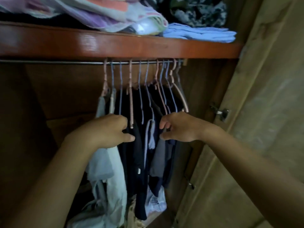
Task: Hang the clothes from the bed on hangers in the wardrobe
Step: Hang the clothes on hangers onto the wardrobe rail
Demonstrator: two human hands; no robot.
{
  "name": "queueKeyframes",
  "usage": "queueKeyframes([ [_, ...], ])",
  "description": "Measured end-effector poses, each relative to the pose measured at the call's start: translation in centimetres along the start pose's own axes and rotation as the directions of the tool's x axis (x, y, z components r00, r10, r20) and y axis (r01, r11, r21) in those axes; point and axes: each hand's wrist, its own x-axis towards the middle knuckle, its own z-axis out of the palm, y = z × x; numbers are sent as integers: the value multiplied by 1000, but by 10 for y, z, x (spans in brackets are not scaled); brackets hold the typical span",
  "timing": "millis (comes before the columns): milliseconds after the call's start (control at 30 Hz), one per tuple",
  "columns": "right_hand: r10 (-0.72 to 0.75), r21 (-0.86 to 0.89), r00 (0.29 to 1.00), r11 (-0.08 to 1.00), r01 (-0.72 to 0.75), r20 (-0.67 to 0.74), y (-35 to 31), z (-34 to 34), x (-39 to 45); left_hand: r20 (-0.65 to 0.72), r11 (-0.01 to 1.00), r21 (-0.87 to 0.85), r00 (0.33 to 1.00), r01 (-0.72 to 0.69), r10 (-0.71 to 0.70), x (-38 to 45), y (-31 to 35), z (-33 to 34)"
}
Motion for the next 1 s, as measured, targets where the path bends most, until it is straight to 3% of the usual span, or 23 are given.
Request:
queueKeyframes([
  [167, 119, -68, 992, 990, -122, -40, 48, 6, -62, 108, 991, -3, 985, -137, 137, -3, 66, 24],
  [367, 218, -109, 975, 969, -220, -36, 100, 4, -138, 159, 977, 57, 968, -207, 196, 8, 148, 55],
  [600, 368, -164, 925, 911, -378, -91, 147, 7, -221, 216, 921, -96, 895, -378, 390, 4, 236, 83],
  [867, 552, -49, 826, 827, -560, -116, 183, 21, -309, 289, 829, -142, 778, -541, 558, 6, 329, 113],
  [1000, 668, 1, 730, 738, -675, -143, 195, 35, -344, 356, 719, -194, 635, -667, 685, 14, 368, 125],
])
